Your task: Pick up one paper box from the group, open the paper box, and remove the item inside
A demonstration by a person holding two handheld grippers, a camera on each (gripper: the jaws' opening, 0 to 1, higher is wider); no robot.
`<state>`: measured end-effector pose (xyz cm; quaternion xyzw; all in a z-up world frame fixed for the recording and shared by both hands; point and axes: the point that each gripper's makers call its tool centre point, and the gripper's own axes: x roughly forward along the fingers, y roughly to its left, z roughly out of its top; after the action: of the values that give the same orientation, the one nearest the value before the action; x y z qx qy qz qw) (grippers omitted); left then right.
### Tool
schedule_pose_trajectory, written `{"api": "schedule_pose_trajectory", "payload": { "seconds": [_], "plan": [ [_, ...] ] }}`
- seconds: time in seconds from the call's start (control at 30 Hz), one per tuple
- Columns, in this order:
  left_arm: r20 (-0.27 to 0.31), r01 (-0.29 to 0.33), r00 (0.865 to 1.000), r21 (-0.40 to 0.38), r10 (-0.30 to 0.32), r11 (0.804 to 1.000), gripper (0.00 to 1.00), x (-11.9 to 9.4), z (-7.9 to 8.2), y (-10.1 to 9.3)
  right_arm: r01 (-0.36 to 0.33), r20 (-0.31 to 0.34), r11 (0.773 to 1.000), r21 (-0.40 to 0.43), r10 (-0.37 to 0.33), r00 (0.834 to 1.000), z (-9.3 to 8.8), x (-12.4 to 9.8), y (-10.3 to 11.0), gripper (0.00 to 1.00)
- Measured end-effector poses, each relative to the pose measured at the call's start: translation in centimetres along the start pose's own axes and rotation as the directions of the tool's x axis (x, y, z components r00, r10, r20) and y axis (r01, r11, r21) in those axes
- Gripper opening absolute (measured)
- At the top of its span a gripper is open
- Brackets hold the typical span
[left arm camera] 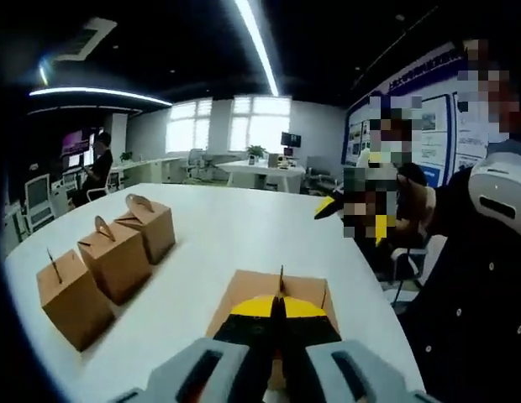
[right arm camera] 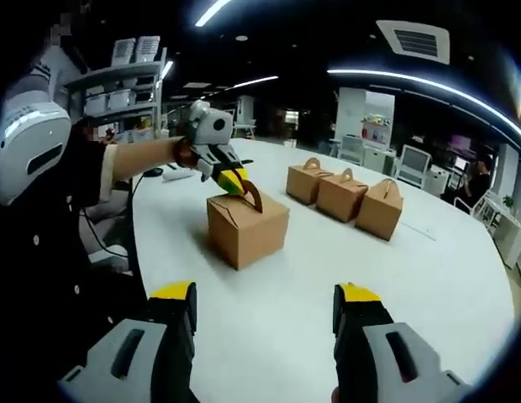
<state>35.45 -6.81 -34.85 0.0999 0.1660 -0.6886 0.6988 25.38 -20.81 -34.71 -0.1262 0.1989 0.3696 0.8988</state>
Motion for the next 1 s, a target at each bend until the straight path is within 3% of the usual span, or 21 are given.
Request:
{"api": "schedule_pose_trajectory", "payload": {
  "seconds": [0.1,0.23,0.3,0.5,0.67,0.73,0.8,0.87,0.93,1.0],
  "plan": [
    [-0.004,0.000,1.000,0.024,0.000,1.000,0.06,0.0,-0.1,-0.2,-0.007,-0.004,1.000,0.000,0.007,1.000,-0.1,0.2,0.1,0.66],
    [-0.005,-0.003,1.000,0.027,0.003,1.000,0.22,-0.1,0.1,-0.1,-0.013,-0.006,1.000,0.000,0.013,1.000,-0.1,0.5,0.0,0.66],
    [-0.013,-0.013,1.000,0.040,0.014,0.999,0.23,-0.4,0.1,-0.2,-0.018,-0.005,1.000,-0.003,0.018,1.000,0.0,0.6,0.1,0.66],
    [-0.072,-0.102,0.992,0.045,0.105,0.994,0.33,-1.9,-0.4,-0.1,-0.027,-0.015,0.999,-0.024,0.027,1.000,0.3,1.2,0.3,0.66],
    [-0.099,-0.153,0.982,0.053,0.158,0.987,0.38,-3.4,-0.8,-1.3,-0.035,-0.023,0.999,-0.031,0.035,0.999,0.7,1.6,0.3,0.67],
    [-0.133,-0.210,0.967,0.059,0.216,0.976,0.42,-4.4,-1.3,-1.4,-0.037,-0.026,0.998,-0.042,0.036,0.999,1.0,1.6,0.3,0.67],
    [-0.182,-0.276,0.943,0.035,0.278,0.960,0.47,-5.5,-2.0,-1.7,-0.040,-0.030,0.998,-0.054,0.038,0.999,1.3,1.7,0.4,0.67],
    [-0.213,-0.333,0.923,-0.020,0.321,0.943,0.52,-6.6,-2.5,-2.2,-0.045,-0.033,0.997,-0.067,0.043,0.999,1.6,1.7,0.6,0.67],
    [-0.202,-0.359,0.918,-0.063,0.341,0.931,0.52,-7.7,-2.6,-3.0,-0.051,-0.038,0.996,-0.075,0.048,0.998,2.0,1.7,0.8,0.67],
    [-0.187,-0.415,0.900,-0.085,0.394,0.906,0.52,-9.3,-2.7,-3.4,-0.056,-0.041,0.994,-0.093,0.052,0.998,2.3,1.7,0.9,0.67]
  ]
}}
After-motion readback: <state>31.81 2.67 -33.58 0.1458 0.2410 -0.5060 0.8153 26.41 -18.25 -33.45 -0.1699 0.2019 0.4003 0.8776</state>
